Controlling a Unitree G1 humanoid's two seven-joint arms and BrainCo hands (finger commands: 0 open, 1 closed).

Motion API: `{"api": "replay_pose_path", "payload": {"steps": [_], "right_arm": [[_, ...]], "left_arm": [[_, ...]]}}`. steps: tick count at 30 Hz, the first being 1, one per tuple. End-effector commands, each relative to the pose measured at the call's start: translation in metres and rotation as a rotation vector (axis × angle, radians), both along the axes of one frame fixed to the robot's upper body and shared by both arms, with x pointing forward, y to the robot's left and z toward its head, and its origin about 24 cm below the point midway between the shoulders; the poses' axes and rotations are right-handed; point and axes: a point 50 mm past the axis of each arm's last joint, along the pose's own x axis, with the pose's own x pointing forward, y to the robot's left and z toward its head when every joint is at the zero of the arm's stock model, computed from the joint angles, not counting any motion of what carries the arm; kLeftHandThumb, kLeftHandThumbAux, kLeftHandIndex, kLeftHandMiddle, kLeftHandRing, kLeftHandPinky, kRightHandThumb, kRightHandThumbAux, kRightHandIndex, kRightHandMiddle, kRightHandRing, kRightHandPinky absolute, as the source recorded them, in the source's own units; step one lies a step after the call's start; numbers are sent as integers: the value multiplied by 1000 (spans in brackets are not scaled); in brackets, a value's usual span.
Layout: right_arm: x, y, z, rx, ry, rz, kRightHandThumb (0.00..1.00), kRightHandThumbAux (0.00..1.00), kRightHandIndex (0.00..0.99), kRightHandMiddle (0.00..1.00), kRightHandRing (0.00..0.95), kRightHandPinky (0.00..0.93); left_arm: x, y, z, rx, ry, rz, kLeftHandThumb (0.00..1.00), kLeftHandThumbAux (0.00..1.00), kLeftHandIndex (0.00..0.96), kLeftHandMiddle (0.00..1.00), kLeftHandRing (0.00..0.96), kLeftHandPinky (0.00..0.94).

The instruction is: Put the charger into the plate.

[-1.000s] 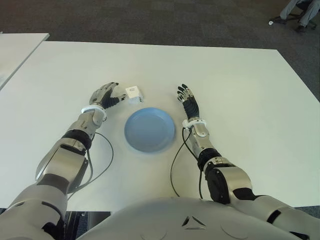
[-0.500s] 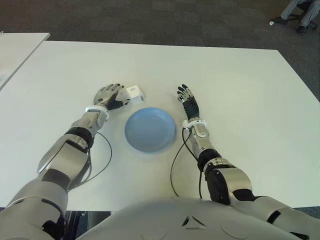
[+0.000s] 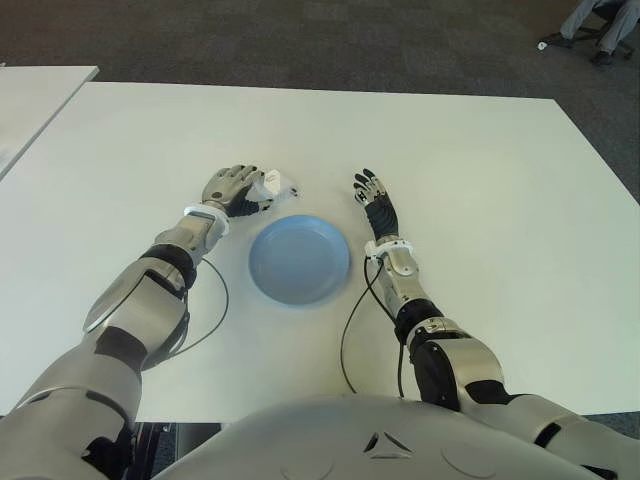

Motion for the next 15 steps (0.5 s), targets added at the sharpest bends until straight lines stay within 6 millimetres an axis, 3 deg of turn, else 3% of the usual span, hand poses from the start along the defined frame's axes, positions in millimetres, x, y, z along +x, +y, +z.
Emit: {"api": "replay_pose_path", "payload": {"steps": [1, 15], "right_arm": [[-14, 6, -19, 26, 106, 2, 0, 504, 62, 141, 99, 59], [-15, 8, -19, 25, 101, 0, 0, 498, 76, 143, 102, 58]], "left_arm": [[0, -4, -2, 34, 19, -17, 350, 173, 0, 0, 0, 0], [-1, -8, -6, 40, 32, -15, 291, 211, 0, 0, 0, 0]]}}
